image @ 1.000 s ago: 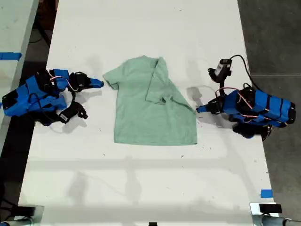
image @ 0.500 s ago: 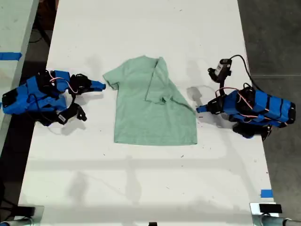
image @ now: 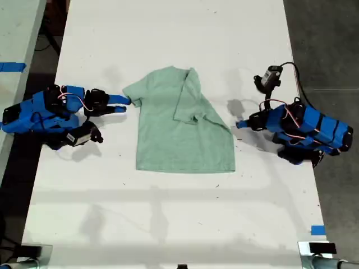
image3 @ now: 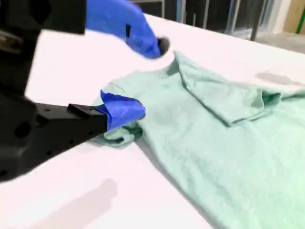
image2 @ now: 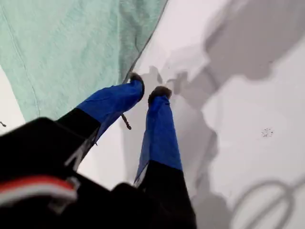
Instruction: Fold t shirt
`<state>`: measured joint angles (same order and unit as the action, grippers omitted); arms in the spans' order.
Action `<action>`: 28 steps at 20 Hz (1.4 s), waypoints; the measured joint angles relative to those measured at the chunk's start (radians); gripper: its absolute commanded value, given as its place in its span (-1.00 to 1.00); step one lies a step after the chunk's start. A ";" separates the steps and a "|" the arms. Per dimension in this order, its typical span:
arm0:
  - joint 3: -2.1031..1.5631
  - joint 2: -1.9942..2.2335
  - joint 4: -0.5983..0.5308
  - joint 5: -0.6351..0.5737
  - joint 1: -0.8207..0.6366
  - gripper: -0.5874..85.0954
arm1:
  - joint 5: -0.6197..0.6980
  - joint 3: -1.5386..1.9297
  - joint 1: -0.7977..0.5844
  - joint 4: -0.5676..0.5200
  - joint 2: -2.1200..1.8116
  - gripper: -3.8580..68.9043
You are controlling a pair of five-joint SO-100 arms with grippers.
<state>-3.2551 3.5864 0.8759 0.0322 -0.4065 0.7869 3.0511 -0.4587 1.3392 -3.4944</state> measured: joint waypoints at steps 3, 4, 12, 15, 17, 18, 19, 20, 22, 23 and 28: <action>0.196 -0.150 0.117 -0.072 -0.169 -0.75 | 0.000 0.000 -0.002 0.000 0.000 -0.74; 0.342 -0.293 0.213 -0.132 -0.253 -0.66 | 0.000 0.000 -0.002 0.000 0.000 -0.74; 1.028 -1.445 0.256 -0.672 -0.670 -0.61 | -0.026 0.000 -0.002 0.000 0.000 -0.74; 1.057 -1.620 0.133 -0.738 -0.675 -0.60 | -0.026 0.000 -0.002 0.000 0.000 -0.74; 1.083 -1.664 0.091 -0.742 -0.638 -0.59 | -0.026 0.000 -0.002 0.000 0.000 -0.74; 1.089 -1.684 0.072 -0.742 -0.609 -0.59 | -0.026 0.000 -0.002 0.000 0.000 -0.74; 1.089 -1.707 0.048 -0.744 -0.592 -0.59 | -0.026 0.000 -0.002 0.000 0.000 -0.74; 1.089 -1.741 0.025 -0.750 -0.586 -0.59 | -0.026 0.000 -0.002 0.000 0.000 -0.74; 1.092 -1.819 -0.023 -0.755 -0.555 -0.65 | -0.026 0.000 -0.002 0.000 0.000 -0.74; 1.092 -1.864 -0.040 -0.758 -0.535 -0.70 | -0.026 0.000 -0.002 0.000 0.000 -0.74; 1.220 -2.051 -0.018 -0.759 -0.515 -0.99 | -0.026 0.000 -0.002 0.000 0.000 -0.74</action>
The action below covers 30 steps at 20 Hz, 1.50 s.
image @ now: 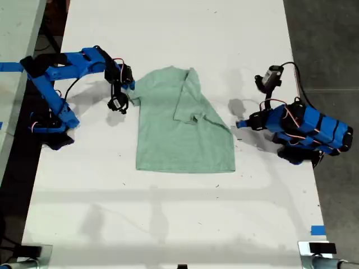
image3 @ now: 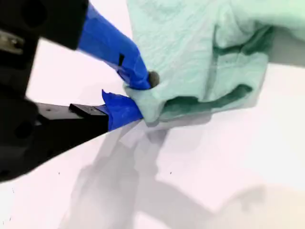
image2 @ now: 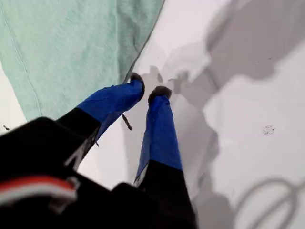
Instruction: Fold t shirt
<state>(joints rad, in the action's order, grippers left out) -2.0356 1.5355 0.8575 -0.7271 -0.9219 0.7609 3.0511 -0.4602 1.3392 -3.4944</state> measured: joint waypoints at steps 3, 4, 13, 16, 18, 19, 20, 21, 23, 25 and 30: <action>0.094 -0.029 0.087 0.015 0.002 -0.99 | 0.000 0.000 0.000 0.000 0.000 -0.74; 0.137 -0.026 0.118 0.028 0.009 -0.99 | 0.000 0.000 0.000 0.000 0.000 -0.74; 0.976 -0.118 0.525 0.086 0.383 -0.99 | 0.000 0.000 0.000 0.000 0.000 -0.74; 1.006 -0.167 0.488 0.120 0.462 -0.92 | 0.000 0.000 0.000 0.000 0.000 -0.74; 1.006 -0.213 0.459 0.135 0.497 -0.70 | 0.000 0.000 0.000 0.000 0.000 -0.74; 1.006 -0.250 0.460 0.153 0.509 -0.69 | 0.000 0.000 0.000 0.000 0.000 -0.74; 1.006 -0.281 0.476 0.187 0.509 -0.70 | 0.000 0.000 0.000 0.000 0.000 -0.74; 1.006 -0.305 0.488 0.206 0.500 -0.70 | 0.000 0.000 0.000 0.000 0.000 -0.74; 1.006 -0.314 0.511 0.210 0.460 -0.74 | 0.000 0.000 0.000 0.000 0.000 -0.74; 1.005 -0.298 0.540 0.212 0.416 -0.98 | 0.000 0.000 0.000 0.000 0.000 -0.74; 0.877 0.066 0.586 0.238 0.325 -0.99 | 0.000 0.000 0.011 0.000 0.000 -0.74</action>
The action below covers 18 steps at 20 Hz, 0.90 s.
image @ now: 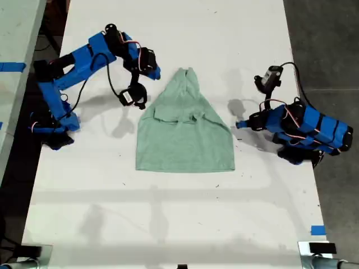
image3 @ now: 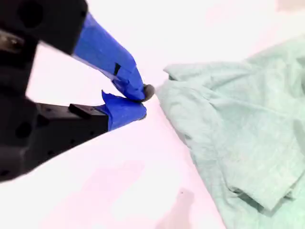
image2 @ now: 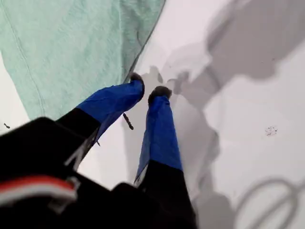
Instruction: Fold t shirt
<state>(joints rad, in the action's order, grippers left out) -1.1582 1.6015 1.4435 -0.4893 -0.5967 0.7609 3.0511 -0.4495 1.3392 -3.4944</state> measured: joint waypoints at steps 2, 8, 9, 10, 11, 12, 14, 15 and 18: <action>-0.213 0.242 -0.100 0.012 -0.025 -0.99 | 0.000 0.000 0.000 0.000 0.000 -0.74; -1.382 1.272 -0.661 0.084 -0.101 -0.98 | 0.000 0.000 0.000 0.000 0.000 -0.74; -1.568 1.424 -0.693 0.107 -0.092 -0.97 | 0.000 0.000 0.000 0.000 0.000 -0.74; -1.747 1.588 -0.699 0.143 -0.092 -0.98 | 0.000 0.000 0.000 0.000 0.000 -0.74; -1.907 1.766 -0.684 0.183 -0.089 -0.97 | 0.000 0.000 0.002 0.000 0.000 -0.75; -2.016 1.879 -0.693 0.212 -0.054 -0.97 | 0.000 0.000 0.002 0.000 0.000 -0.75; -2.091 1.959 -0.715 0.270 0.015 -0.98 | 0.000 0.000 0.003 0.000 0.000 -0.75; -2.092 1.967 -0.706 0.296 0.031 -0.94 | 0.000 0.000 0.003 0.000 0.000 -0.75; -2.094 1.985 -0.580 0.430 -0.026 -0.83 | 0.002 0.000 0.003 0.000 0.000 -0.75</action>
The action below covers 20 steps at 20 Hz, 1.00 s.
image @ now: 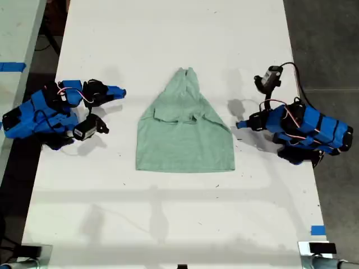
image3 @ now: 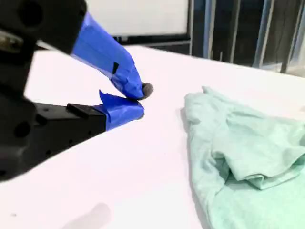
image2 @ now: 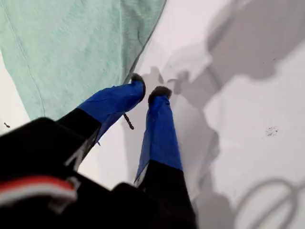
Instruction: Fold t shirt
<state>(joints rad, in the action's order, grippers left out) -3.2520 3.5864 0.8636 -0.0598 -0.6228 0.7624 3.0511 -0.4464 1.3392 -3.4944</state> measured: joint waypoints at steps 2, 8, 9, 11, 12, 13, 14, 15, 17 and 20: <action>0.000 0.002 0.077 0.104 -0.052 -0.89 | 0.000 0.000 0.000 0.000 0.000 -0.75; 0.000 0.000 0.141 0.196 -0.215 -0.99 | 0.009 0.000 0.000 0.000 0.000 -0.75; 0.000 0.000 0.141 0.196 -0.222 -0.99 | 0.009 0.000 0.000 0.000 0.000 -0.75; 0.000 0.000 0.141 0.196 -0.221 -0.99 | 0.009 0.000 0.000 0.000 0.000 -0.75; 0.000 0.000 0.141 0.196 -0.221 -0.99 | 0.009 0.000 0.000 0.000 0.000 -0.75; 0.000 0.000 0.141 0.196 -0.218 -0.99 | 0.009 0.000 0.000 0.000 0.000 -0.75; 0.000 0.000 0.141 0.196 -0.213 -0.99 | 0.009 0.000 0.000 0.000 0.000 -0.75; 0.000 0.000 0.141 0.199 -0.207 -0.99 | 0.009 0.000 0.000 0.000 0.000 -0.75; 0.000 0.000 0.141 0.209 -0.198 -0.99 | 0.009 0.000 0.000 0.000 0.000 -0.75; 0.000 0.000 0.141 0.210 -0.195 -0.99 | 0.009 0.000 0.000 0.000 0.000 -0.75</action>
<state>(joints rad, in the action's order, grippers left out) -3.2520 3.5864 1.0048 0.1503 -0.8176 0.7716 3.0511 -0.4464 1.3392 -3.4944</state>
